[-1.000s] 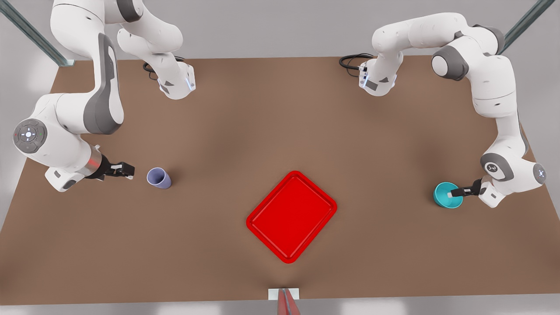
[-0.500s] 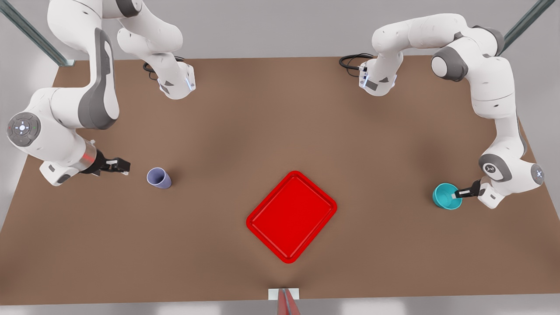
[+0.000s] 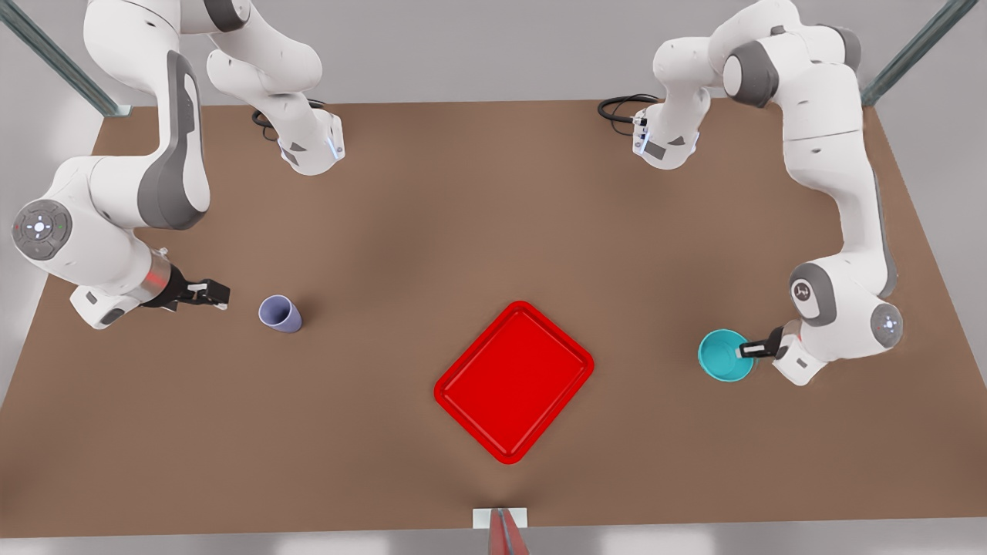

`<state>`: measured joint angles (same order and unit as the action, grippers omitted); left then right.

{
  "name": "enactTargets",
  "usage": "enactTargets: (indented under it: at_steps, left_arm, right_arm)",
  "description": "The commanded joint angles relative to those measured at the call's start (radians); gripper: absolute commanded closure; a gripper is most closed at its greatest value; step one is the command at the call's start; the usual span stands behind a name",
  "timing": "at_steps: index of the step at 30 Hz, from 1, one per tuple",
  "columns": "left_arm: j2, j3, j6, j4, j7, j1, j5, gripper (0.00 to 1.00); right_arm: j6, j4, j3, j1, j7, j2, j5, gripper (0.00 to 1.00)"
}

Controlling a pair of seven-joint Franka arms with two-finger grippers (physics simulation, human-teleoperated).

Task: Place the bowl on the tray with the left arm and the cup on the tray with the right arm

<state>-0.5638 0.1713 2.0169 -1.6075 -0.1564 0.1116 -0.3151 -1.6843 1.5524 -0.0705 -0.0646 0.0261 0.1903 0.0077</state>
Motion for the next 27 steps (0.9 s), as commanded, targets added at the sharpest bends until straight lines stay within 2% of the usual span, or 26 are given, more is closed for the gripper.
enactTargets:
  at_steps: [1, 2, 7, 9, 12, 15, 20, 22, 23, 27]
  left_arm:
    - [0.001, 0.000, -0.001, 0.000, 0.012, 0.023, -0.101, 0.79]
    - [0.002, -0.042, -0.001, 0.000, 0.060, 0.065, -0.101, 0.79]
    - [-0.011, -0.050, 0.017, 0.001, 0.285, 0.324, -0.108, 0.79]
    - [-0.021, -0.050, 0.059, 0.001, 0.313, 0.385, -0.203, 0.79]
    - [-0.082, -0.056, 0.126, 0.021, 0.339, 0.434, -0.213, 0.79]
    - [-0.156, -0.055, 0.123, 0.107, 0.391, 0.461, -0.199, 0.79]
    - [-0.206, -0.055, 0.174, 0.115, 0.394, 0.459, -0.202, 0.79]
    - [-0.206, -0.055, 0.175, 0.116, 0.394, 0.459, -0.203, 0.39]
    - [-0.206, -0.055, 0.177, 0.116, 0.394, 0.459, -0.203, 0.00]
    - [-0.194, -0.053, 0.174, 0.115, 0.382, 0.454, -0.197, 0.00]
  right_arm:
    - [-0.002, 0.001, 0.000, 0.000, 0.000, 0.000, 0.000, 0.00]
    - [0.000, 0.000, 0.000, 0.000, 0.000, 0.000, 0.000, 0.00]
    - [0.000, 0.000, 0.001, 0.000, 0.000, 0.001, 0.000, 0.00]
    - [0.000, 0.000, 0.001, 0.000, 0.000, 0.000, 0.000, 0.00]
    - [0.000, 0.000, 0.000, 0.000, 0.000, 0.000, 0.000, 0.00]
    - [0.000, 0.000, 0.002, 0.000, 0.000, 0.000, 0.000, 0.00]
    - [0.000, 0.000, 0.001, 0.000, 0.000, 0.001, 0.000, 0.00]
    - [0.000, 0.000, 0.001, 0.000, 0.000, 0.001, 0.000, 0.00]
    - [0.000, 0.000, 0.000, 0.000, 0.000, 0.001, 0.000, 0.00]
    - [0.000, 0.000, 0.000, 0.000, 0.000, 0.001, 0.000, 0.00]
